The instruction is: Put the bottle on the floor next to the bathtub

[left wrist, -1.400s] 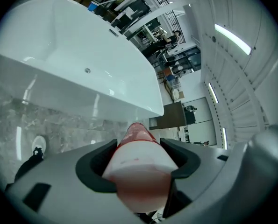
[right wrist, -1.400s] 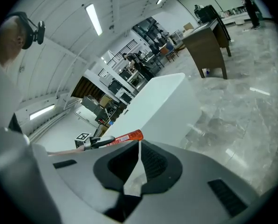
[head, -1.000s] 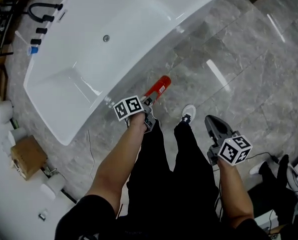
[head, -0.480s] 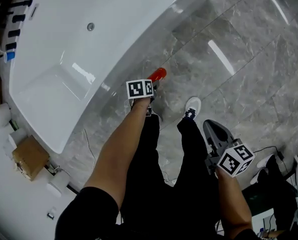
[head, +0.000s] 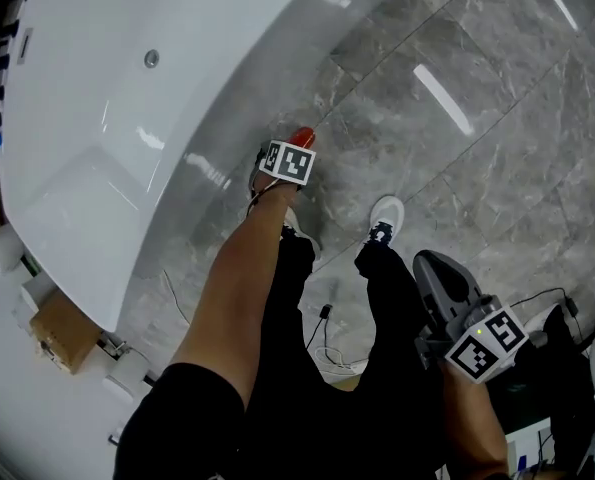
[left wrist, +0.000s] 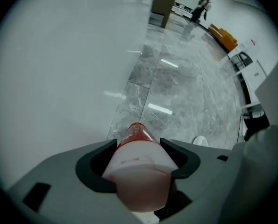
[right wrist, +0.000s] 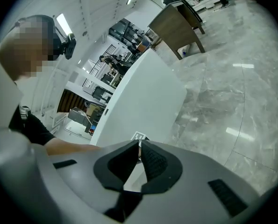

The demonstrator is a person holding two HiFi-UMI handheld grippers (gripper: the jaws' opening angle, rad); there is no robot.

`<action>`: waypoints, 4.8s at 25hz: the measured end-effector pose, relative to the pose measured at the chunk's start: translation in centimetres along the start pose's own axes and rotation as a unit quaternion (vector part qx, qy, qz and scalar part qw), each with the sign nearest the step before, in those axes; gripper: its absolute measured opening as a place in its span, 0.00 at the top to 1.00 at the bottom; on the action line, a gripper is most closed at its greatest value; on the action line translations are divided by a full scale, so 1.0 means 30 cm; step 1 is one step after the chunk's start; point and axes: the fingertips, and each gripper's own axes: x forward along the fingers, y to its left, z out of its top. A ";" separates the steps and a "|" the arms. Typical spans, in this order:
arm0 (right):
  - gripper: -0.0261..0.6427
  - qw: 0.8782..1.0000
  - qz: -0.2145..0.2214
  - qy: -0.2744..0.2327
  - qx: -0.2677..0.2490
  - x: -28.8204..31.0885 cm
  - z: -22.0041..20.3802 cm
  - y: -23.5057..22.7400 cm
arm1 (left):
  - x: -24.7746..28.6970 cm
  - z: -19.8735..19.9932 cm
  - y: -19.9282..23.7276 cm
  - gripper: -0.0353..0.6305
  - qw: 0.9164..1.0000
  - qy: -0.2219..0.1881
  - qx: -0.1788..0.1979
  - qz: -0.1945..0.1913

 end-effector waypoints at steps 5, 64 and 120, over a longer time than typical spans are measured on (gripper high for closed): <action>0.90 1.000 0.001 -0.010 0.009 0.014 0.019 -0.047 | 0.111 0.029 0.002 0.50 0.994 0.031 0.098 0.028; 0.90 0.993 0.068 -0.058 -0.077 -0.218 0.132 0.604 | -0.743 -0.195 -0.124 0.68 0.992 -0.059 0.085 -0.068; 0.90 0.941 0.112 -0.060 -0.314 -0.570 -0.157 1.471 | -2.388 -0.913 -0.281 0.92 0.847 -0.503 -0.080 -0.151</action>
